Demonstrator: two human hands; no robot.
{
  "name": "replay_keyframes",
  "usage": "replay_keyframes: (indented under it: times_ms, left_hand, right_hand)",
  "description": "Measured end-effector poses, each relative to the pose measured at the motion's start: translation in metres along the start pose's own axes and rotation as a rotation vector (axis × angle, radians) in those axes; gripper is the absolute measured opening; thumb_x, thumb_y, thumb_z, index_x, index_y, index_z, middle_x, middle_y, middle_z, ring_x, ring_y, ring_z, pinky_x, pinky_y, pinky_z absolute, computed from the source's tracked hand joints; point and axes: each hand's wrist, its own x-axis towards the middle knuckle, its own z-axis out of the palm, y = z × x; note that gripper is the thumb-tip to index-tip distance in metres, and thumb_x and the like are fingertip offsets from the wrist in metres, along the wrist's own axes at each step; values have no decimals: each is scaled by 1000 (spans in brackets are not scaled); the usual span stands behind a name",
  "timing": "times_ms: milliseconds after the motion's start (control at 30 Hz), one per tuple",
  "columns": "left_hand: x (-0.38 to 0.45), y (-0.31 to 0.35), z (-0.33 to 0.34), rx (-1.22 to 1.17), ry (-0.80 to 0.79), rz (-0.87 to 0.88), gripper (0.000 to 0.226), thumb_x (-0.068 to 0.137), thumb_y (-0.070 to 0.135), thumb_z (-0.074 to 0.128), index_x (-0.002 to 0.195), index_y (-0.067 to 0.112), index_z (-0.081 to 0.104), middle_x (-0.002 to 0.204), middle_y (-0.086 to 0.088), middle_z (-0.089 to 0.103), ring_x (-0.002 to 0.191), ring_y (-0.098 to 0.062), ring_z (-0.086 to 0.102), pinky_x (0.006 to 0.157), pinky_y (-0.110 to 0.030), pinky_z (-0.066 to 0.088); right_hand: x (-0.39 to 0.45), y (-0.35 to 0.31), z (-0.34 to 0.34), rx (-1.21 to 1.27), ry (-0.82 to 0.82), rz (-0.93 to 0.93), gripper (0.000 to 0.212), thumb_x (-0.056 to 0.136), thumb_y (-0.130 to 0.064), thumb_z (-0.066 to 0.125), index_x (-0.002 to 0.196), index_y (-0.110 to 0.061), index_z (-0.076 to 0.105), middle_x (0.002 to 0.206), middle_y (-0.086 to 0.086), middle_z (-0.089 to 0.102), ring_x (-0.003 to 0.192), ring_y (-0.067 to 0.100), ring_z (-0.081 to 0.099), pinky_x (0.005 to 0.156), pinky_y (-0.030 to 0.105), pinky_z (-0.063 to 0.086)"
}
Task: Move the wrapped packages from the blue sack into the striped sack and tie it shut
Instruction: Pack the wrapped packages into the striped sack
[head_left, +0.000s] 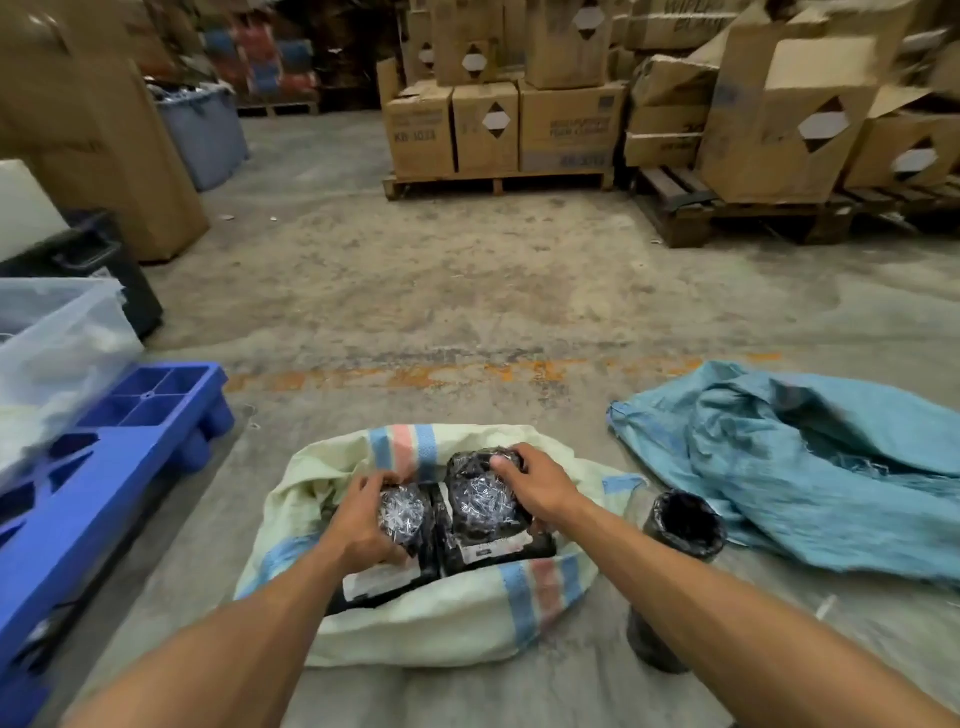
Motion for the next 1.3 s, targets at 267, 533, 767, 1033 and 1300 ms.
replay_keyframes:
  times_ms: [267, 533, 767, 1033, 1300]
  left_hand:
    - [13, -26, 13, -18, 20, 31, 114, 58, 5, 89, 152, 24, 26, 156, -2, 23, 140, -23, 30, 118, -39, 27]
    - [28, -53, 20, -142, -103, 90, 114, 59, -3, 76, 153, 30, 21, 157, 2, 22, 144, -16, 24, 117, -30, 26]
    - [29, -58, 23, 64, -163, 99, 111, 74, -7, 66, 155, 37, 4, 161, 14, -12, 151, -17, -3, 119, -31, 24]
    - [18, -27, 20, 260, -170, 211, 102, 76, 13, 67, 154, 41, 9, 160, 9, -25, 146, -23, -26, 114, -63, -6]
    - [-2, 55, 34, 284, -175, 540, 61, 87, 22, 65, 144, 26, 43, 147, -5, 33, 138, -20, 28, 118, -35, 23]
  right_hand:
    - [29, 3, 42, -76, -40, 114, 39, 101, -36, 49, 131, -11, 52, 125, 8, 62, 107, 23, 58, 89, 32, 44]
    - [32, 20, 58, -99, -57, 94, 66, 90, -25, 70, 146, -17, 37, 145, 3, 49, 124, 20, 53, 102, 30, 41]
    - [38, 28, 60, -214, -151, 37, 70, 98, -27, 59, 156, -24, 21, 159, 4, 31, 144, 24, 33, 117, 35, 28]
    - [-2, 32, 23, -346, 3, -249, 58, 100, -37, 50, 152, -30, 25, 148, 2, 41, 134, 20, 42, 109, 43, 40]
    - [-61, 52, -79, -317, 169, -265, 38, 98, -25, 53, 134, -35, 47, 94, -18, 57, 77, 6, 59, 75, 32, 49]
